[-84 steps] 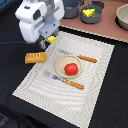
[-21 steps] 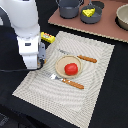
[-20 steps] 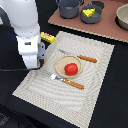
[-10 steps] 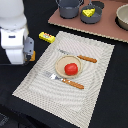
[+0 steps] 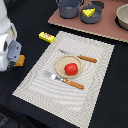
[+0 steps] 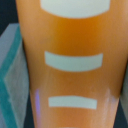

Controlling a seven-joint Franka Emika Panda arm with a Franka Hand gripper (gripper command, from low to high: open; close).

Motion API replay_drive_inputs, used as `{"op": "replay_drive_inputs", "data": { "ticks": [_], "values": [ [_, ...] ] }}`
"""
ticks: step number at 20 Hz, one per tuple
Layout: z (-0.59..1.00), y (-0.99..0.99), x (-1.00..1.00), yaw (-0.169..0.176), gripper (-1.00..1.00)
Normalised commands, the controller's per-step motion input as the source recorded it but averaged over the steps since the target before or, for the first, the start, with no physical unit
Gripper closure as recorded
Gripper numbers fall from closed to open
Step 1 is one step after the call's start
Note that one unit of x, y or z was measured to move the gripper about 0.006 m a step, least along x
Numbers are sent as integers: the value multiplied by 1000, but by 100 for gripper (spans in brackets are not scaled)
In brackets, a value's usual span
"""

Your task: Interact with the objects in diverse but meaningful ways.

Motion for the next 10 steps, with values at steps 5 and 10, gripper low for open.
{"op": "replay_drive_inputs", "data": {
  "ticks": [5, 10],
  "values": [
    [3, -506, 247, 0, 100],
    [66, -371, 455, 0, 100]
  ]
}}
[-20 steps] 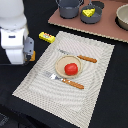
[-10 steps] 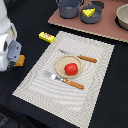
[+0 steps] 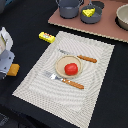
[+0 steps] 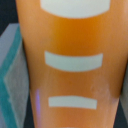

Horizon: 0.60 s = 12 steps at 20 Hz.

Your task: Interact with the objects in diverse but meaningful ways.

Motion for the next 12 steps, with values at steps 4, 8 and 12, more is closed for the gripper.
{"op": "replay_drive_inputs", "data": {
  "ticks": [4, 8, 12],
  "values": [
    [61, -296, 534, 0, 100],
    [43, -286, 569, 0, 100],
    [9, -256, 466, 0, 100]
  ]
}}
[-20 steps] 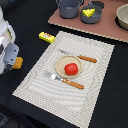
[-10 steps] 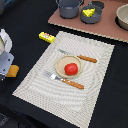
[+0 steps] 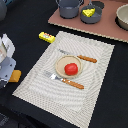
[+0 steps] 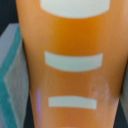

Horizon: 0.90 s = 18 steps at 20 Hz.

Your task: Interact with the objects in diverse but meaningful ways.

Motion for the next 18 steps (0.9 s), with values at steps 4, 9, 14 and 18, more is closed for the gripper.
{"op": "replay_drive_inputs", "data": {
  "ticks": [4, 9, 14, 18],
  "values": [
    [-27, -178, 133, 14, -100],
    [597, 5, 75, 102, -100],
    [958, 147, 595, 46, -100],
    [1000, 136, 989, 0, -100]
  ]
}}
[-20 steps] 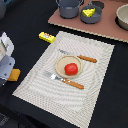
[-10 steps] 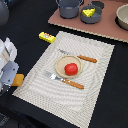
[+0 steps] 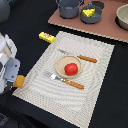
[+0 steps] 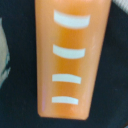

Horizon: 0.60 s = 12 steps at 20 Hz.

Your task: Interact with the objects in diverse but meaningful ways.

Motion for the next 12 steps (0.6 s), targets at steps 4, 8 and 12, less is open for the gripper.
{"op": "replay_drive_inputs", "data": {
  "ticks": [4, 8, 12],
  "values": [
    [1000, 134, 1000, 0, -100],
    [989, 155, 1000, 0, -100],
    [939, 134, 1000, 0, -100]
  ]
}}
